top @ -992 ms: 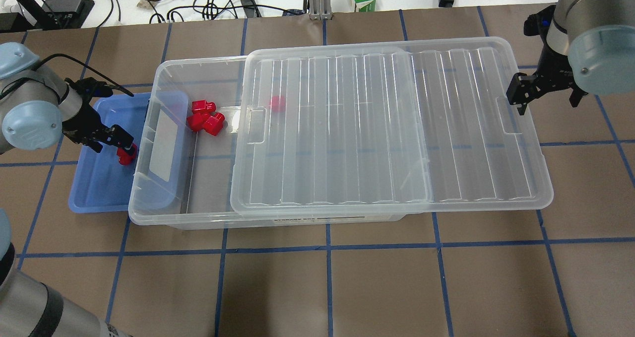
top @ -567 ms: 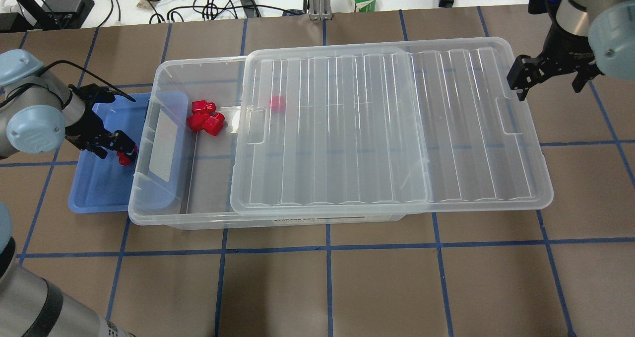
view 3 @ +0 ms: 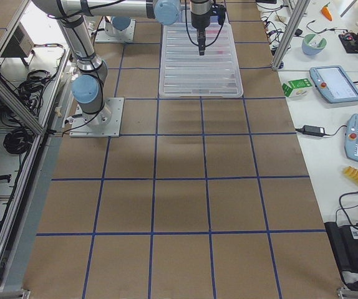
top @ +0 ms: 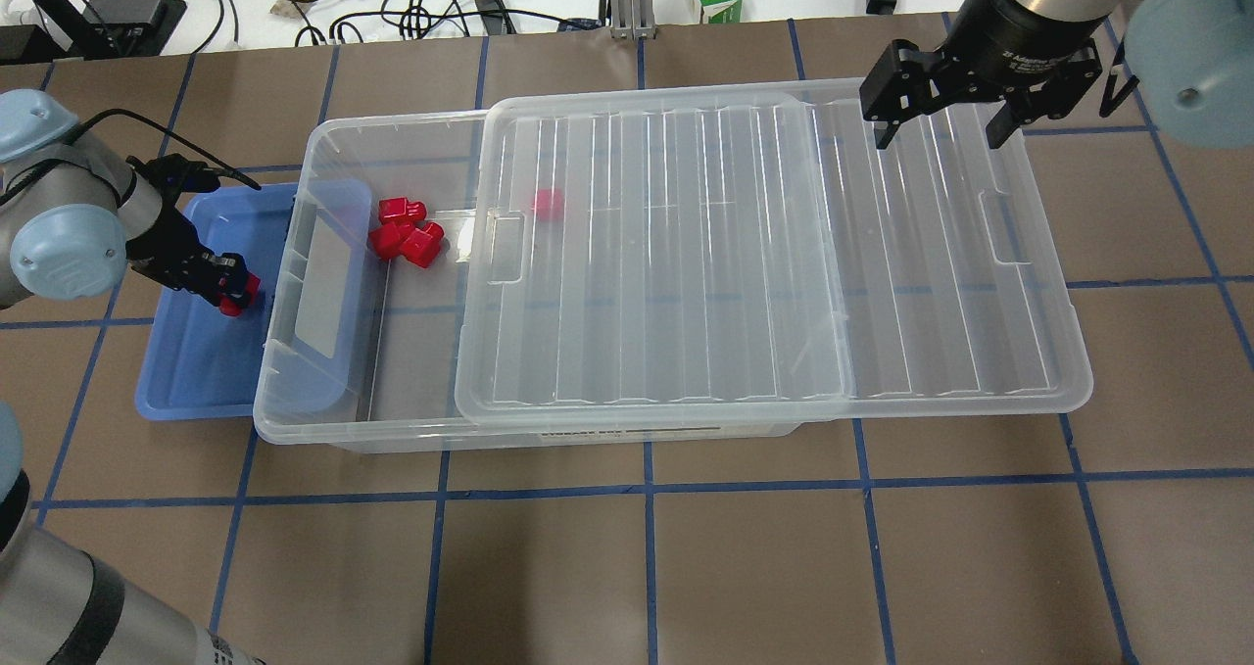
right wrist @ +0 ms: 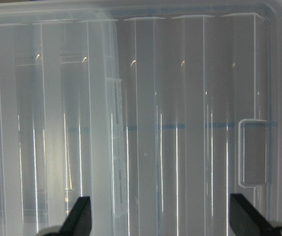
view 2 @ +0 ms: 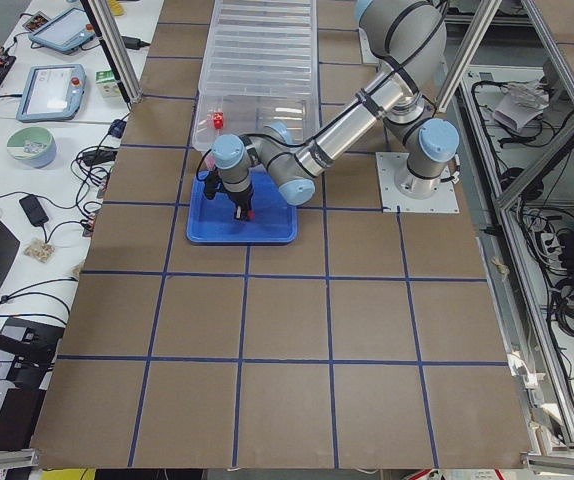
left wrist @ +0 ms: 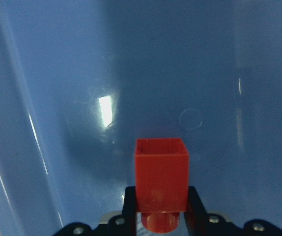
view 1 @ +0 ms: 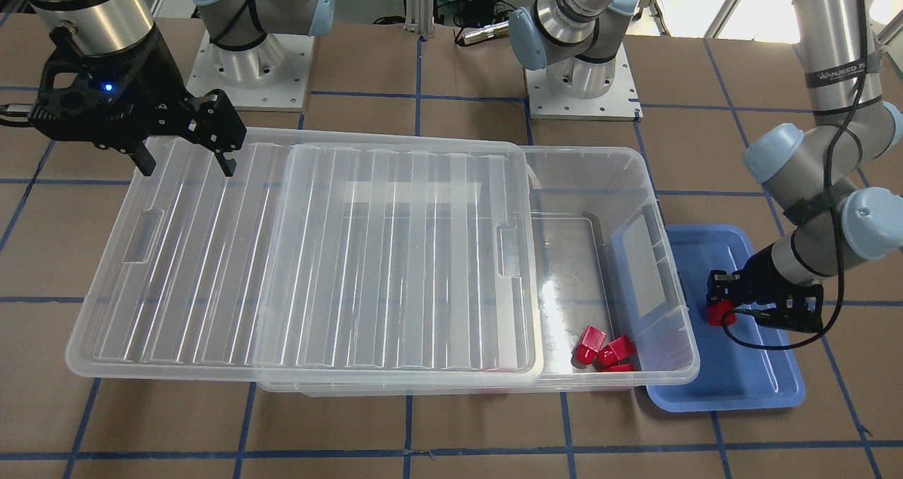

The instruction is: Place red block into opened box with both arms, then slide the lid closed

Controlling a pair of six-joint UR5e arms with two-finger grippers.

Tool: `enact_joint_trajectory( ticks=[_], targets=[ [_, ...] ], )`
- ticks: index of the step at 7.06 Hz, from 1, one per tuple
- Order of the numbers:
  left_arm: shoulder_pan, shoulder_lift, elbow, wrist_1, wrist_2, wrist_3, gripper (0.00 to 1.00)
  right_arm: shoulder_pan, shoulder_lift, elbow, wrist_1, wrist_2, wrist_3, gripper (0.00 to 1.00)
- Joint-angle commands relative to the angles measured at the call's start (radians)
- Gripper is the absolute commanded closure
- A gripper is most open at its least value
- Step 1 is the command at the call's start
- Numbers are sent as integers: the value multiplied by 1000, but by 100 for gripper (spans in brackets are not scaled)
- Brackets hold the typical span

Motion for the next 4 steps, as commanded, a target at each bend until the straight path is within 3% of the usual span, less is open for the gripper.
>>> enact_joint_trajectory(
  ticks=[1, 3, 4],
  targets=[
    [-22, 48, 132, -135, 10, 0, 100, 42, 31, -52, 12, -10, 46, 0],
    [-107, 141, 266, -427, 1, -12, 100, 85, 65, -89, 14, -13, 95, 0],
    [-166, 189, 303, -496, 9, -62, 100, 87, 65, -89, 16, -15, 95, 0]
  ],
)
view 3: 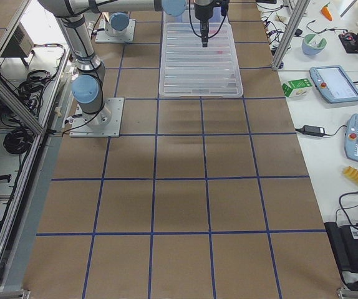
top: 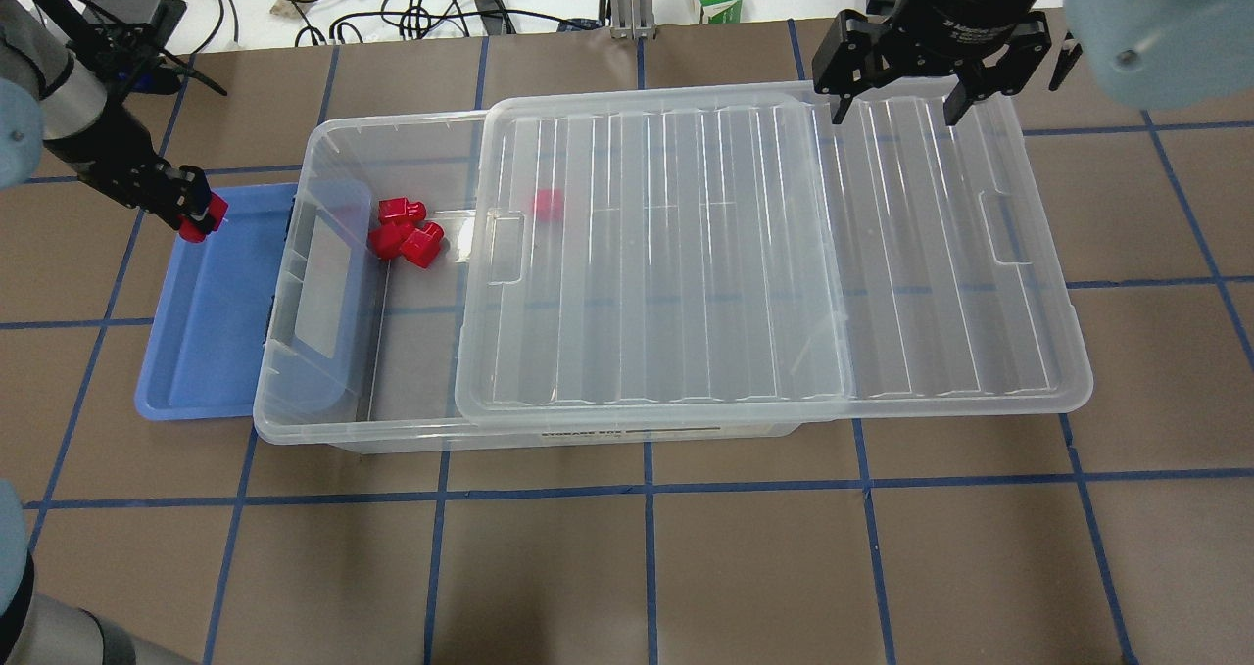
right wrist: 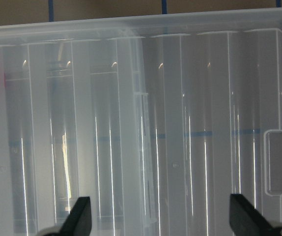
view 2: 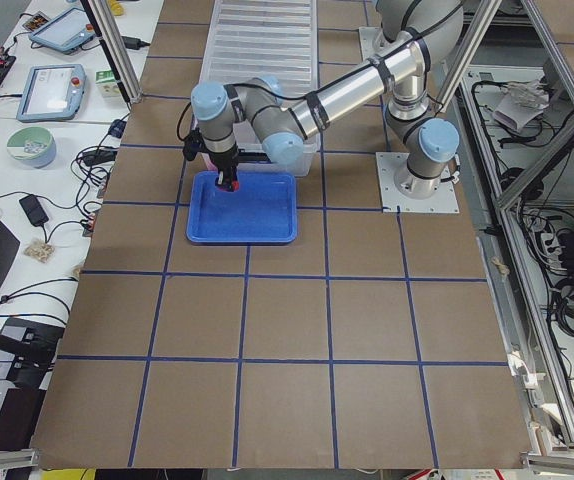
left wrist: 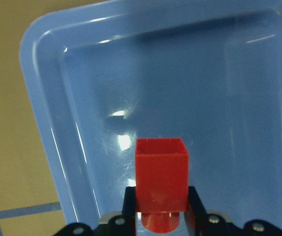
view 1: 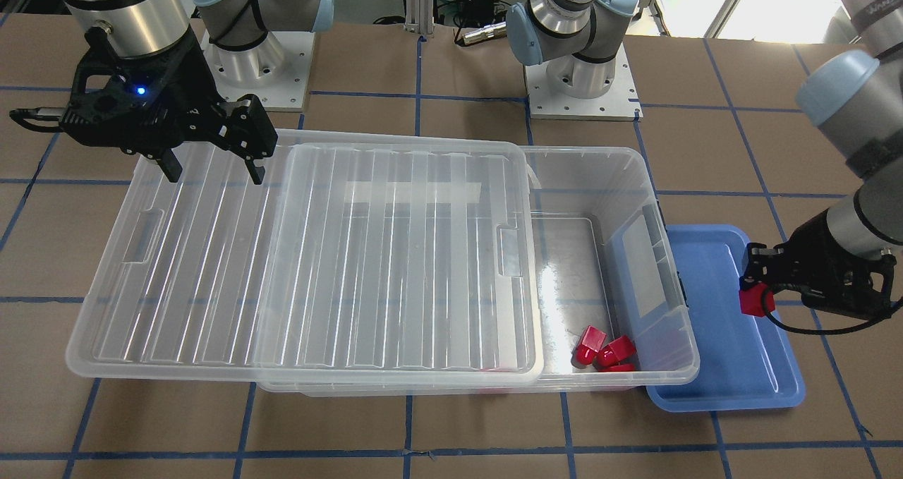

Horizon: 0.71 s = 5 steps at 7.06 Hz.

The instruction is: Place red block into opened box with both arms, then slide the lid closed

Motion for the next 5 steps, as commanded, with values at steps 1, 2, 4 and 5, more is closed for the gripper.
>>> enact_joint_trajectory(
  ticks=[1, 2, 4, 5],
  targets=[
    [-123, 111, 59, -150, -3, -135, 100, 11, 7, -8, 2, -2, 7, 0],
    [-223, 134, 18, -160, -8, -308, 100, 10, 10, -8, 5, -5, 6, 0],
    [-327, 132, -125, -75, -1, -397, 100, 10, 12, -12, 5, -10, 0, 0],
    [-326, 112, -184, 38, -8, -402, 100, -7, 12, -12, 12, -10, -5, 0]
  ],
)
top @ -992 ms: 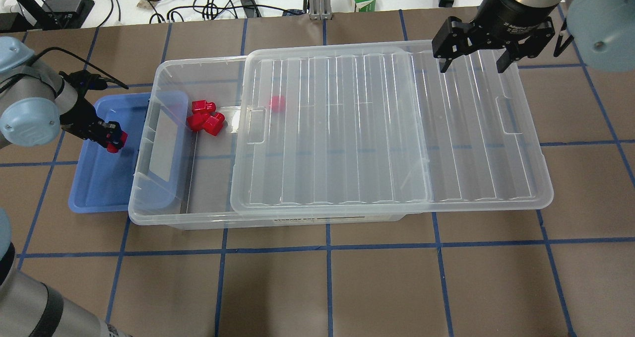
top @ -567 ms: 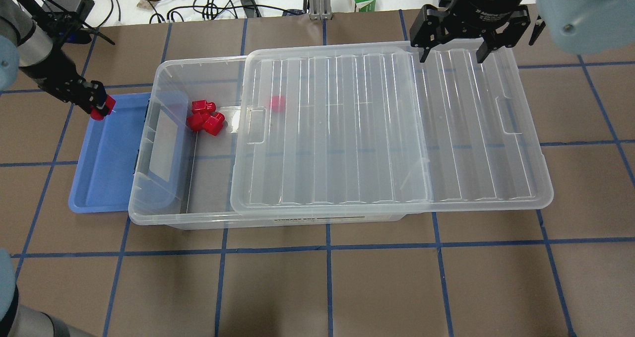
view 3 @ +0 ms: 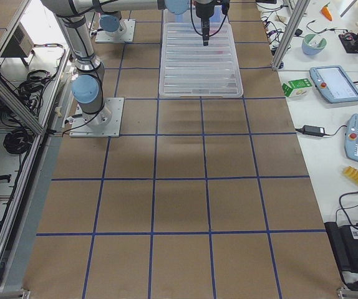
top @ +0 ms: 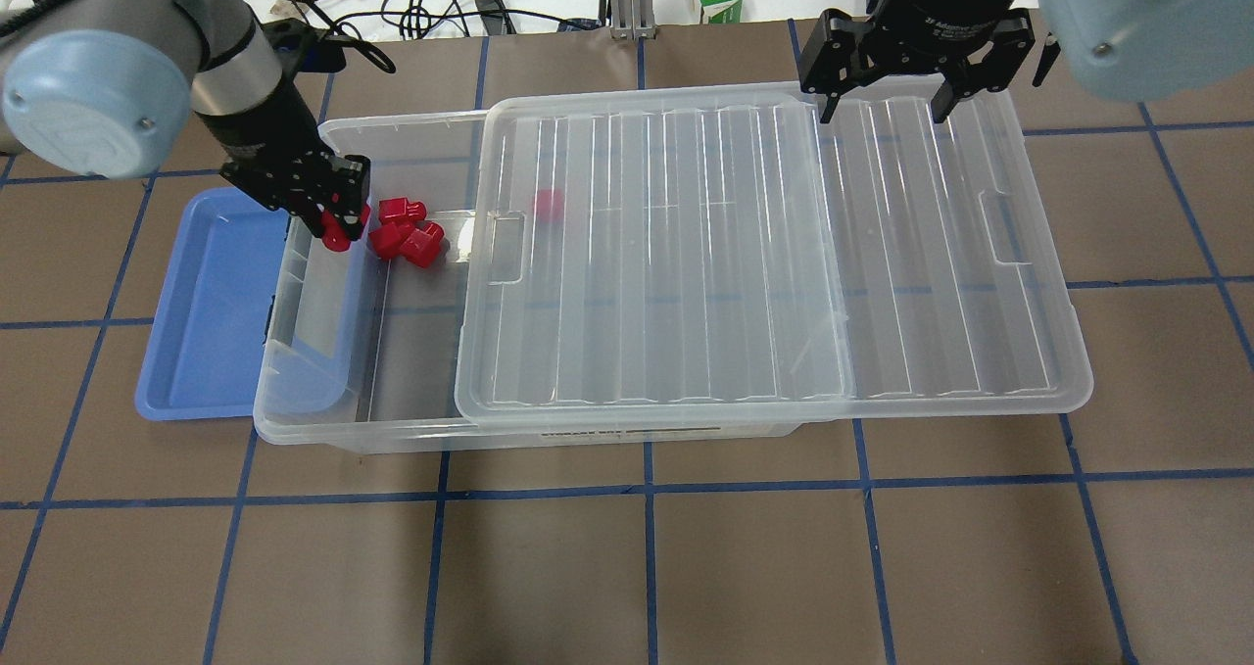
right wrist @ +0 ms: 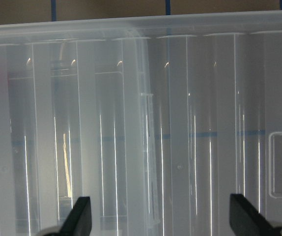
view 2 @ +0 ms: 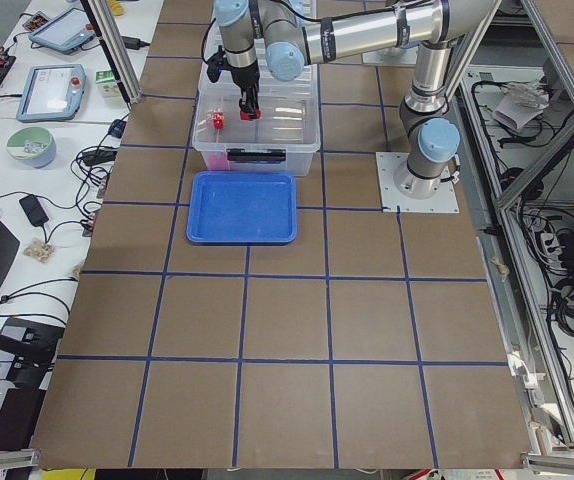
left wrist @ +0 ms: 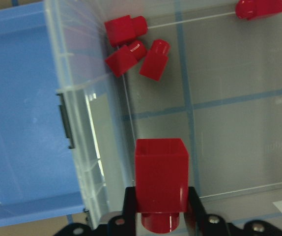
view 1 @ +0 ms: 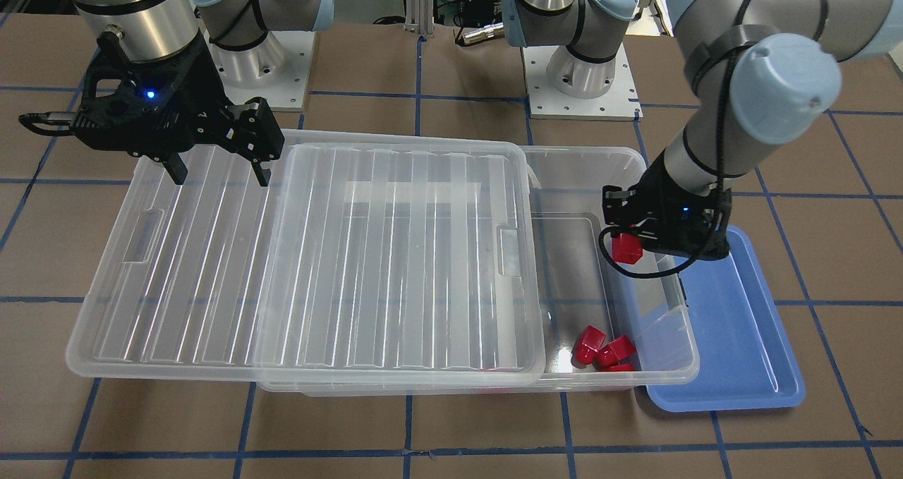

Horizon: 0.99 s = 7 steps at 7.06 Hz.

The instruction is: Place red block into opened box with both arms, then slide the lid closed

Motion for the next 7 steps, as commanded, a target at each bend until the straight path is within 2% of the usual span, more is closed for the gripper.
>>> enact_joint_trajectory(
  ticks=[1, 3, 7],
  targets=[
    [-19, -23, -109, 119, -4, -44, 100, -32, -3, -3, 26, 1, -9, 0],
    [-19, -29, -176, 157, -4, -110, 100, -55, -4, -5, 28, 2, -18, 0],
    [-19, -47, -292, 271, 2, -114, 100, -56, -9, -3, 34, 1, -18, 0]
  ],
)
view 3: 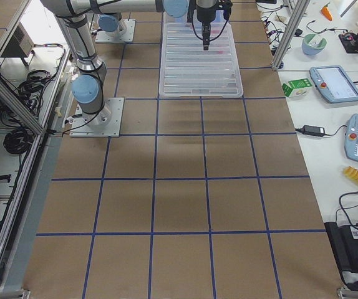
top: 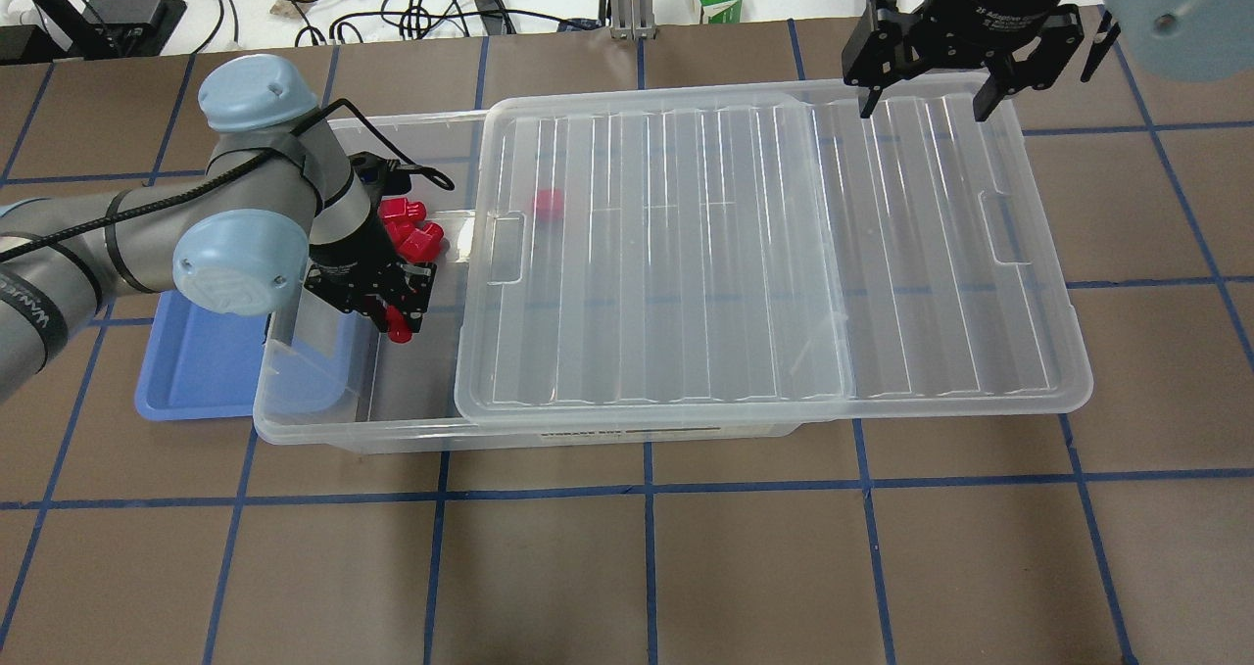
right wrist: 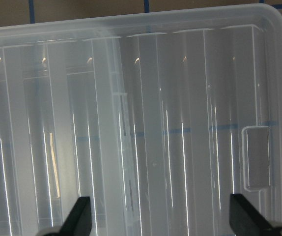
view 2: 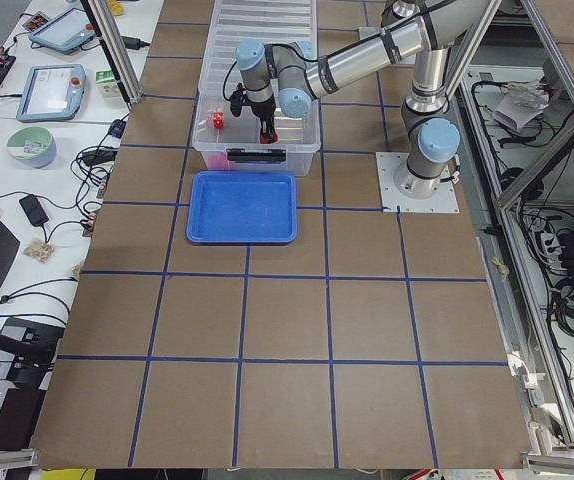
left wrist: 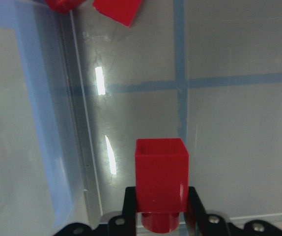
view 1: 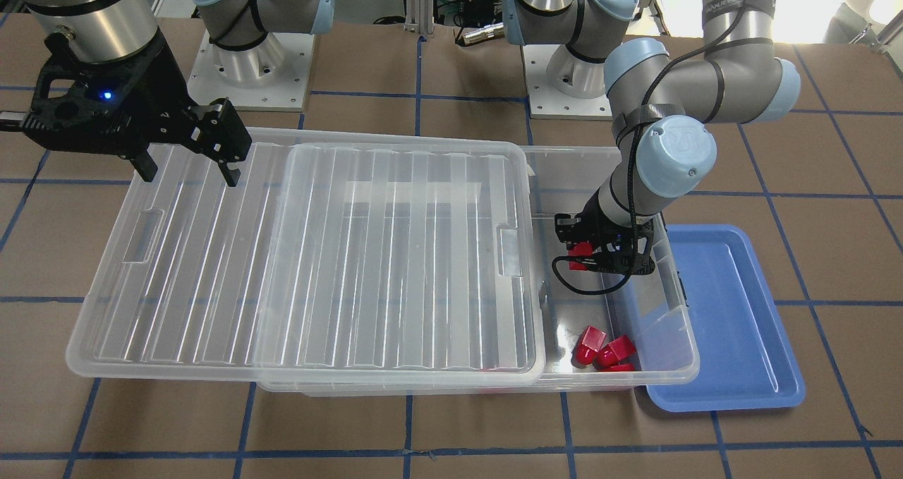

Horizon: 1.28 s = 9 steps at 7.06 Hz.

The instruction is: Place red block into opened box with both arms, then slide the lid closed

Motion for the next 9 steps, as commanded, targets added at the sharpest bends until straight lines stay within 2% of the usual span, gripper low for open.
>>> enact_joint_trajectory(
  ticks=[1, 3, 4, 5, 6, 7, 9],
  targets=[
    [-6, -14, -38, 39, 0, -43, 100, 0, -1, 0, 1, 0, 0, 0],
    [-8, -26, -49, 53, 3, -58, 100, 0, 1, 0, 3, 0, 0, 0],
    [-7, -28, -59, 58, 6, -58, 70, 0, 1, 0, 3, 0, 0, 0],
    [-7, -34, -62, 67, 6, -59, 13, 0, -1, 2, 4, -2, 0, 0],
    [-5, -40, -47, 74, 4, -61, 0, 0, -1, 2, 3, -2, 0, 0],
    [0, -42, 9, 62, 3, -61, 0, 0, -1, 3, 4, -2, -5, 0],
    [-20, 6, 243, -216, 3, -61, 0, -31, -1, 3, 25, -43, -46, 0]
  ],
)
